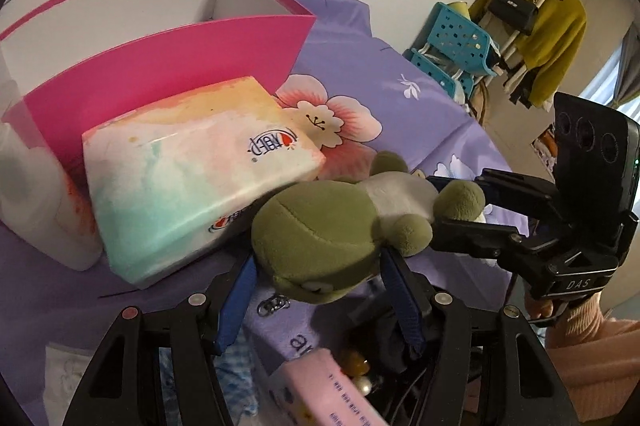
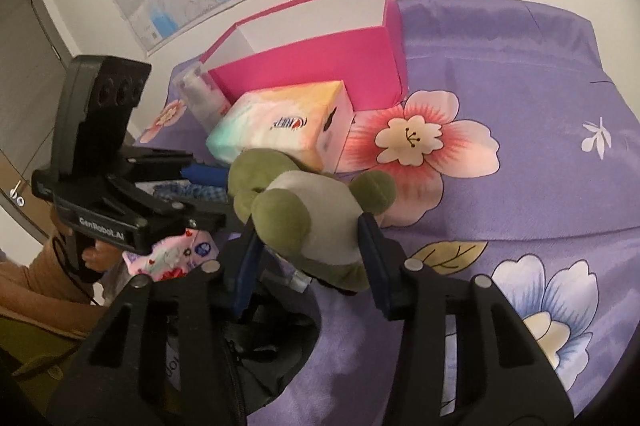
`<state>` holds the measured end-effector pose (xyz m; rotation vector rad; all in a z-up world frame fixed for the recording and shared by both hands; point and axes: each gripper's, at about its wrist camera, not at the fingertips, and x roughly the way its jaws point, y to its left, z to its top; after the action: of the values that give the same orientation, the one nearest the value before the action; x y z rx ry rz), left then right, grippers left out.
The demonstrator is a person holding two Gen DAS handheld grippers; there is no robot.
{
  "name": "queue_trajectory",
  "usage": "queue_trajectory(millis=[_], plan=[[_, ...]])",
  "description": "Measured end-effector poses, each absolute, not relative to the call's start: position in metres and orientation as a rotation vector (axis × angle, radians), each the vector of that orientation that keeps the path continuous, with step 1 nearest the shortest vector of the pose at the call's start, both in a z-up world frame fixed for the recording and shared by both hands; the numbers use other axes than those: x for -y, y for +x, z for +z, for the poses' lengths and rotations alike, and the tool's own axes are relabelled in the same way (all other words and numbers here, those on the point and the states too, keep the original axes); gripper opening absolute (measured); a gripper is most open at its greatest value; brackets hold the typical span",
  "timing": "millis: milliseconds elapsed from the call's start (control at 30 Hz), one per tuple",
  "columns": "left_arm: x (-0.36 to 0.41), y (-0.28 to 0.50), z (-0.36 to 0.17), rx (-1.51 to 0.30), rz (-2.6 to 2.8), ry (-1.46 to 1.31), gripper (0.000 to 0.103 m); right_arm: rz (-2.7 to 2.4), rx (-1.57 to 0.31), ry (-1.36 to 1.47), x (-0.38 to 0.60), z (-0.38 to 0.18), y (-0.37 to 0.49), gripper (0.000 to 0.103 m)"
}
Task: Organize soft objects
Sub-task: 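Carry the frog plush into the pink box and release it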
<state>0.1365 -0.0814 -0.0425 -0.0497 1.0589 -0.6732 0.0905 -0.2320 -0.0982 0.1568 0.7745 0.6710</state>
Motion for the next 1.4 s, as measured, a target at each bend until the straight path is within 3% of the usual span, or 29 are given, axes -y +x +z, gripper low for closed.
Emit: queue_trajectory(millis=[400, 767, 1400], plan=[[0.071, 0.112, 0.021, -0.877, -0.632, -0.036, 0.063, 0.730, -0.629, 0.140, 0.237, -0.047, 0.083, 0.049], [0.048, 0.142, 0.069, -0.768, -0.526, -0.050, 0.063, 0.793, -0.503, 0.103, 0.221, 0.006, 0.125, 0.049], [0.034, 0.230, 0.046, -0.870, -0.346, -0.131, 0.063, 0.811, -0.569, 0.160, 0.202, 0.001, 0.238, 0.048]])
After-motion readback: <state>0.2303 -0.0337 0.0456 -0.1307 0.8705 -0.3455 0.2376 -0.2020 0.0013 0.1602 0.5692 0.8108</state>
